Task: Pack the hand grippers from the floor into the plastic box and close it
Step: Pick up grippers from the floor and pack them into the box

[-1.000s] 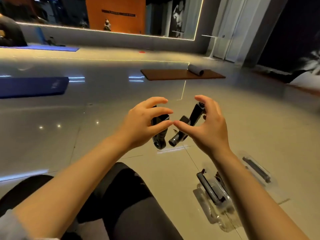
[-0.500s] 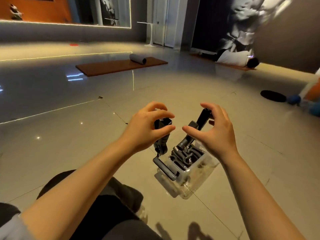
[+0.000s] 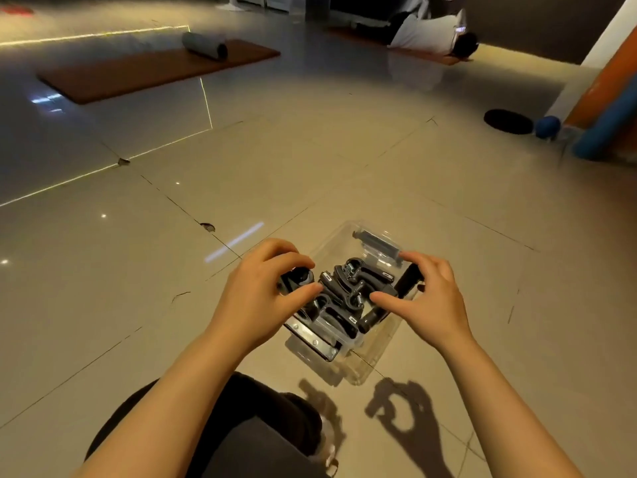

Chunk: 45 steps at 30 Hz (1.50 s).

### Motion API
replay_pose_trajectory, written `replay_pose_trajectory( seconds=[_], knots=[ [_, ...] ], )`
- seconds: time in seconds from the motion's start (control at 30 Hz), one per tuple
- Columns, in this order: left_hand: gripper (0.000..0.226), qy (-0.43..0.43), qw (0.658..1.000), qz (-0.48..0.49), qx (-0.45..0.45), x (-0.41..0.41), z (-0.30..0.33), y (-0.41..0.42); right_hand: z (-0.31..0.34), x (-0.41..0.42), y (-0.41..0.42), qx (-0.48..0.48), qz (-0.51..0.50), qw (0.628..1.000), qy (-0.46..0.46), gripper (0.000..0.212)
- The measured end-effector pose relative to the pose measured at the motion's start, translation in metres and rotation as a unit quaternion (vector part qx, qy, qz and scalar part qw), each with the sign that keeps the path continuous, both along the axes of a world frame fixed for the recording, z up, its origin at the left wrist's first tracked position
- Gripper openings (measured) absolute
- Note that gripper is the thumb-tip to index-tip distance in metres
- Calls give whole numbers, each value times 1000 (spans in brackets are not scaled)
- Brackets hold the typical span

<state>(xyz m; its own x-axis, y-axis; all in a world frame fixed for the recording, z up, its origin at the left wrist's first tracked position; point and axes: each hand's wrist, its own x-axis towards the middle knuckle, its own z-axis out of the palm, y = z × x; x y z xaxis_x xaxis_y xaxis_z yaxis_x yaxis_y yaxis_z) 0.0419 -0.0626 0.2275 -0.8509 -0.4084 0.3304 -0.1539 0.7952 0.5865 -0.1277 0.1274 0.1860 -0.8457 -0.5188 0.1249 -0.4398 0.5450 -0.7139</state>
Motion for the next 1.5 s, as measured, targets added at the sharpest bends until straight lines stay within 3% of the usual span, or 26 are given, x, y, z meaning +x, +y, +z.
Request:
replay_pose_trajectory(
  seconds=[0.33, 0.53, 0.73, 0.87, 1.13, 1.3, 1.43, 1.5],
  knots=[
    [35, -45, 996, 77, -24, -60, 12, 22, -30, -98, -15, 82, 116, 989, -43, 77],
    [39, -60, 989, 126, -47, -112, 18, 51, -44, -171, -32, 115, 205, 972, -7, 73],
    [38, -135, 974, 158, -90, -144, 6, 70, -58, -229, -50, 187, 305, 934, 27, 74],
    [41, -165, 960, 217, -66, -148, -3, 74, -77, -253, -77, 192, 346, 918, 28, 74],
    [30, -121, 929, 350, 11, -196, -27, 59, -129, -265, -136, 155, 375, 912, 65, 79],
    [22, -80, 897, 422, 106, -199, -77, 53, -164, -264, -119, 221, 392, 890, 74, 74],
    [21, -139, 899, 405, 91, -199, -105, 55, -181, -266, -95, 267, 373, 879, 133, 79],
    [21, -158, 908, 380, 83, -200, -114, 55, -180, -265, -95, 318, 384, 848, 182, 86]
  ],
)
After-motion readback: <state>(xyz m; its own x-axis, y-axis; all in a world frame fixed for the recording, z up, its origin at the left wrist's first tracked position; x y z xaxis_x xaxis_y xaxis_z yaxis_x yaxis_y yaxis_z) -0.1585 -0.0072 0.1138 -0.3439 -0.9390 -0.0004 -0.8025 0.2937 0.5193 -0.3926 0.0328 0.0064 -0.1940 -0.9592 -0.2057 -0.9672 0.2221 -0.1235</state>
